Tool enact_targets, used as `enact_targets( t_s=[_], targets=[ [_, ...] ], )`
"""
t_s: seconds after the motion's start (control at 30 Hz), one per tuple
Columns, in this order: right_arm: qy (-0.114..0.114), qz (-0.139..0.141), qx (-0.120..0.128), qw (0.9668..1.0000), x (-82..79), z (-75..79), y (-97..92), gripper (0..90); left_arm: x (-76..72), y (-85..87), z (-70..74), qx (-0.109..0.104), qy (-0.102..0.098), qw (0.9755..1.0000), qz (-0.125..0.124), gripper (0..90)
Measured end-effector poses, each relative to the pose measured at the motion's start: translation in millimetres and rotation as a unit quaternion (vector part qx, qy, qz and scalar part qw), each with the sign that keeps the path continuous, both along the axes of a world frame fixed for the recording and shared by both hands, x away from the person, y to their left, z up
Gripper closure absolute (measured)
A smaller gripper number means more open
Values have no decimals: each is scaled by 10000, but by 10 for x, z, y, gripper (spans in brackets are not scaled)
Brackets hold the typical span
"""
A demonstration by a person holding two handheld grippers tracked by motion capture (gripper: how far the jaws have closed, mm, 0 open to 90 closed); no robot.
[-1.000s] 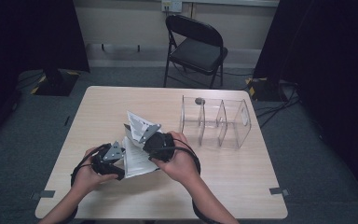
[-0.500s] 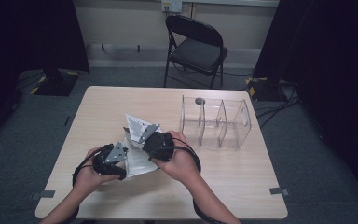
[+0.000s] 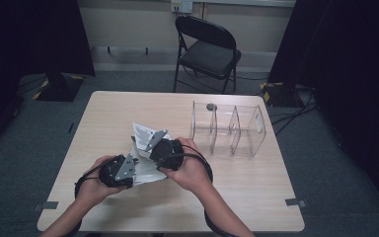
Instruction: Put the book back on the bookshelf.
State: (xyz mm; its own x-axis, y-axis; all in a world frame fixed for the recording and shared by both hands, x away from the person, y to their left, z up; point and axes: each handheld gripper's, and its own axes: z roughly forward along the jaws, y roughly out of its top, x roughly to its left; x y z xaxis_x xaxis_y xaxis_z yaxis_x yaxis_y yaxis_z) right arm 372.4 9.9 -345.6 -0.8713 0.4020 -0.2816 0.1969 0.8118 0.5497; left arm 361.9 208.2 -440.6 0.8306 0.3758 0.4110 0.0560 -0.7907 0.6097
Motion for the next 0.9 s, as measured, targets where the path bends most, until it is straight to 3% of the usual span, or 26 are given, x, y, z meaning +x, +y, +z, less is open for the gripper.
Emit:
enact_targets(
  t_s=[0.1,0.17,0.27,0.33,0.43,0.57,0.6,0.73,0.83,0.87,0.9],
  targets=[
    [-105,103,147,9998,-9,15,18,542,-4,46,101,-287,46,9995,88,560],
    [-27,126,433,9990,4,39,12,489,12,91,163,-595,207,9979,171,585],
    [-27,249,597,9979,4,80,-21,474,24,114,217,-699,327,9968,188,616],
    [0,206,829,9963,3,116,-68,376,34,119,236,-649,354,9971,189,625],
    [199,96,1482,9887,-20,235,-260,347,55,167,292,-752,475,9956,292,649],
    [128,-162,1690,9854,-56,240,-559,343,49,208,422,-820,843,9925,335,681],
    [137,-215,1823,9829,-63,201,-652,338,39,198,437,-864,915,9914,371,688],
    [181,-400,1892,9810,-127,-16,-881,315,49,199,505,-708,1046,9913,375,694],
    [407,-636,2010,9767,-164,-346,-1055,304,56,184,546,-636,1123,9908,419,704],
    [462,-692,1981,9766,-175,-430,-1082,301,55,178,571,-531,1163,9909,417,706],
    [526,-747,1952,9765,-193,-573,-1119,301,58,170,568,-583,1177,9905,398,709]
  ],
)
